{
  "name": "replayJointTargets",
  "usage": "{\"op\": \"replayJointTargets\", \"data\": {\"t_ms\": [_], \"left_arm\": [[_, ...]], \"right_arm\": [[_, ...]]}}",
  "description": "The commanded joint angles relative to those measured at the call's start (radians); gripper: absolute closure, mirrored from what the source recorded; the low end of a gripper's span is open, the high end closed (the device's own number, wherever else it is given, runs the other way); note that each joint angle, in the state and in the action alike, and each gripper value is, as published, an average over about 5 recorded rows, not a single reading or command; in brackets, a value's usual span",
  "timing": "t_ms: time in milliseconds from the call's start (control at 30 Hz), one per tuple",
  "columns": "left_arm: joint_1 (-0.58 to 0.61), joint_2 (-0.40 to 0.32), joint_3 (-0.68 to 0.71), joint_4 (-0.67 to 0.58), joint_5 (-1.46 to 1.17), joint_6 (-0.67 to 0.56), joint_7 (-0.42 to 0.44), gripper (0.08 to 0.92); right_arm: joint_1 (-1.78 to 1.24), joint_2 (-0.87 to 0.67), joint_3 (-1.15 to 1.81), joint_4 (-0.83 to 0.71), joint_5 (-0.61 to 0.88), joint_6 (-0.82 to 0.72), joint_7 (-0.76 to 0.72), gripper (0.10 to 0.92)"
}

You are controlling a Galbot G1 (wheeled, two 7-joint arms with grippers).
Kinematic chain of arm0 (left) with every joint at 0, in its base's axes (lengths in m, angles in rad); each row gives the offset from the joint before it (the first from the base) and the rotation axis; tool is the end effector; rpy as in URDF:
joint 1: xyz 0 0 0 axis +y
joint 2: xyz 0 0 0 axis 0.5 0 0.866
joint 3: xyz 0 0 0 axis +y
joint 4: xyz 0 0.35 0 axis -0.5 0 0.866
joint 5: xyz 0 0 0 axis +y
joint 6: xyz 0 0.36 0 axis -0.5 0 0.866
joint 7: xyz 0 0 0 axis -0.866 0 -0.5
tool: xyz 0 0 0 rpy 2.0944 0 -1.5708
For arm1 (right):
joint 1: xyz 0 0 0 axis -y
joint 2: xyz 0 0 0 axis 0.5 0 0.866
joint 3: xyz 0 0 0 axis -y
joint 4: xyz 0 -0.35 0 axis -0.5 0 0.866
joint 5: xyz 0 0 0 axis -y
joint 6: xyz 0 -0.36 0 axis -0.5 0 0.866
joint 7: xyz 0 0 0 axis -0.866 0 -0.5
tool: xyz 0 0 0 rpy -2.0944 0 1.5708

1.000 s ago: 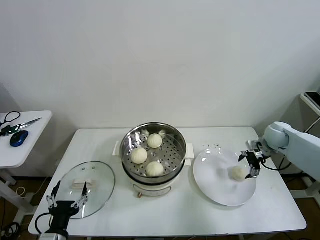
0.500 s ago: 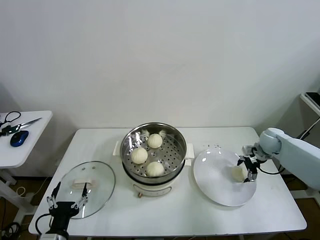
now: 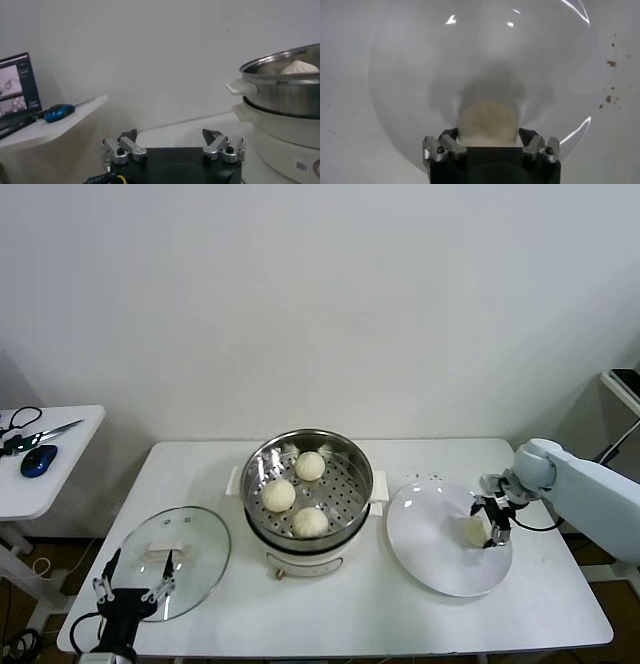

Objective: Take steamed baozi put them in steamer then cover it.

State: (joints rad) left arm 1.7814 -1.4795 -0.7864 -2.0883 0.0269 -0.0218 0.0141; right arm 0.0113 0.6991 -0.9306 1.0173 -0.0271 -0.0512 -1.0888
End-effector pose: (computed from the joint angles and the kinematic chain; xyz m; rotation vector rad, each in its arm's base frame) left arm 0.1145 0.0966 -0.3240 0.2075 -2.9251 -0.3765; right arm 0.5229 -0.2170 -0.2532 1.2843 -1.2896 1.2623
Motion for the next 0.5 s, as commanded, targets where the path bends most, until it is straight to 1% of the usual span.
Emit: {"op": "replayJointTargets", "data": {"t_ms": [33, 167, 267, 367, 500], "left_arm": [[0.003, 0.001, 0.000, 0.002, -0.002, -0.002, 0.000, 0.177], [0.004, 0.001, -0.001, 0.002, -0.004, -0.003, 0.001, 0.177], [0.003, 0.002, -0.001, 0.002, -0.006, -0.004, 0.001, 0.177], [0.002, 0.005, 0.002, 0.001, -0.007, -0.005, 0.001, 0.177], [0.003, 0.010, 0.009, -0.007, -0.008, -0.004, 0.009, 0.177]], "right_arm": [[0.001, 0.006, -0.005, -0.004, 0.005, 0.000, -0.003, 0.265], [0.026, 0.004, -0.026, 0.000, 0.031, -0.005, 0.000, 0.296], [0.060, 0.003, -0.045, 0.010, 0.078, -0.020, 0.006, 0.307], [0.129, 0.004, -0.081, 0.033, 0.148, -0.043, 0.011, 0.313], [0.307, 0.017, -0.211, 0.074, 0.271, -0.071, 0.014, 0.318]]}}
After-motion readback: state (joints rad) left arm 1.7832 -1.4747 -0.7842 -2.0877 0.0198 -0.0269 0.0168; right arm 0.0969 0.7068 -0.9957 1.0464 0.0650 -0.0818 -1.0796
